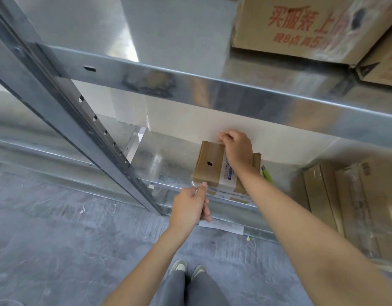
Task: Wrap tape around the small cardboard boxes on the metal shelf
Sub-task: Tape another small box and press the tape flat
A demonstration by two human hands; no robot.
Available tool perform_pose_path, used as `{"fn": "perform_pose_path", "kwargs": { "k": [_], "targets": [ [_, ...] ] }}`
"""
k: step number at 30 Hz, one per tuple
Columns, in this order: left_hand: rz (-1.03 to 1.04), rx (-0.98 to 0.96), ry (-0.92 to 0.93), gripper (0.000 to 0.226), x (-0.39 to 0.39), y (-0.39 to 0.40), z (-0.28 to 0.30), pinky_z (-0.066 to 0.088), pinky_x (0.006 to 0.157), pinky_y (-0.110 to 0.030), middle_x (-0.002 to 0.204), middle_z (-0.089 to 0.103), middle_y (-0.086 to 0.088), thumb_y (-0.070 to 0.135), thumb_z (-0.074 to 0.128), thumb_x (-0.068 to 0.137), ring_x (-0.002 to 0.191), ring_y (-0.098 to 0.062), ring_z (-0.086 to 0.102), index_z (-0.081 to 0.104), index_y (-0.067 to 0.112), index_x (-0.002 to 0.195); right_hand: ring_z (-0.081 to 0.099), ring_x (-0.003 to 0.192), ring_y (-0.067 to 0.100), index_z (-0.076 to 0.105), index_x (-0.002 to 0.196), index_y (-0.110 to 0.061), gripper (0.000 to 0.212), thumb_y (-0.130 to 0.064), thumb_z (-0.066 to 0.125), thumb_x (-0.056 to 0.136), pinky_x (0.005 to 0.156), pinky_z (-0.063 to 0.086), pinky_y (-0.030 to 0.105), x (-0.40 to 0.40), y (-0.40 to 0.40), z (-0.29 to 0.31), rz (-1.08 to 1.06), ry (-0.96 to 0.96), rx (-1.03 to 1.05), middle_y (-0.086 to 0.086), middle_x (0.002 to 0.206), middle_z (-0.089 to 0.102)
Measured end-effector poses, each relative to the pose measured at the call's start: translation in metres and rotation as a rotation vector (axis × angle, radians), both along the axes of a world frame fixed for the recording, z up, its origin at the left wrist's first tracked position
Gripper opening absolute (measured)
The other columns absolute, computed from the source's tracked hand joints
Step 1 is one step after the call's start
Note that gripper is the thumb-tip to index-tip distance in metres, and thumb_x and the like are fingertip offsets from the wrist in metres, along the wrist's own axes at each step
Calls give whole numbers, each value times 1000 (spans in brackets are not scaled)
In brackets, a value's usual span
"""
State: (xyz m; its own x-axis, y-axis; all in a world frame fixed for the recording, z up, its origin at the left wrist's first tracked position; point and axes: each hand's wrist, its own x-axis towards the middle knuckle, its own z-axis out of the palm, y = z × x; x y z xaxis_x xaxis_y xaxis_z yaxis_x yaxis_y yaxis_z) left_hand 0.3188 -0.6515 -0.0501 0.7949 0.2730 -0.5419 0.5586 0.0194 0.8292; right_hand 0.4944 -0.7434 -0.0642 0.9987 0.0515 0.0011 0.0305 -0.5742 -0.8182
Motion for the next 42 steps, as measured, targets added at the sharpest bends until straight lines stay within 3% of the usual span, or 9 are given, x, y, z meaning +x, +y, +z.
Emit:
{"fn": "perform_pose_path", "kwargs": {
  "k": [14,18,21,23,25,29,32,38,42],
  "targets": [
    [10,-1,8,45,1,-5,-10,49,48,-20,48,63,-5,40,47,100,45,-19,66,57,5,74,63,80,18,76,85,-13,21,-30,64,89,59,37,22,13,5,5,21,172,-187,0,86,73],
    [32,67,-41,24,0,-9,-12,44,48,-24,68,63,-8,38,51,99,47,-18,68,43,16,103,65,86,26,71,97,-8,30,-34,74,82,67,42,27,30,8,11,16,398,-285,6,93,70],
    [1,23,-142,40,-1,-6,-15,52,53,-25,87,62,-8,30,52,100,50,-23,70,31,33,134,65,89,29,67,102,-7,35,-32,77,79,67,45,29,36,11,11,5,475,-302,9,96,69],
    [-47,11,-170,48,-1,-5,-16,52,53,-22,75,57,2,28,51,100,53,-21,70,32,45,141,66,91,29,65,103,-7,35,-28,76,78,73,51,31,38,12,10,2,502,-304,10,98,68],
    [-60,2,-180,51,-2,-2,-17,55,56,-28,66,49,6,28,52,99,54,-22,71,34,49,142,66,91,30,64,100,-6,31,-24,76,78,81,55,36,41,13,10,10,534,-299,11,99,68],
    [-50,-33,-196,52,-2,3,-18,55,59,-24,91,60,-24,28,57,97,56,-25,71,38,51,141,67,95,33,64,102,0,27,-13,70,79,89,55,43,50,17,13,49,619,-341,17,104,68],
    [-29,-55,-212,53,0,4,-18,56,58,-21,102,64,-28,24,59,95,56,-30,71,41,51,138,66,102,33,60,83,0,12,-11,64,83,93,52,42,53,21,18,110,658,-441,17,108,66],
    [-30,-31,-240,52,1,4,-24,55,57,-18,82,56,-38,22,59,95,56,-35,68,42,58,129,58,116,33,56,75,0,19,-9,54,92,103,45,42,51,27,27,198,737,-536,19,124,60],
    [-38,-32,-244,52,2,9,-25,56,56,-19,73,50,-39,20,59,94,71,-51,61,43,56,128,55,107,27,53,76,-5,15,-6,54,91,101,45,39,55,27,28,225,777,-507,16,109,56]
  ]
}}
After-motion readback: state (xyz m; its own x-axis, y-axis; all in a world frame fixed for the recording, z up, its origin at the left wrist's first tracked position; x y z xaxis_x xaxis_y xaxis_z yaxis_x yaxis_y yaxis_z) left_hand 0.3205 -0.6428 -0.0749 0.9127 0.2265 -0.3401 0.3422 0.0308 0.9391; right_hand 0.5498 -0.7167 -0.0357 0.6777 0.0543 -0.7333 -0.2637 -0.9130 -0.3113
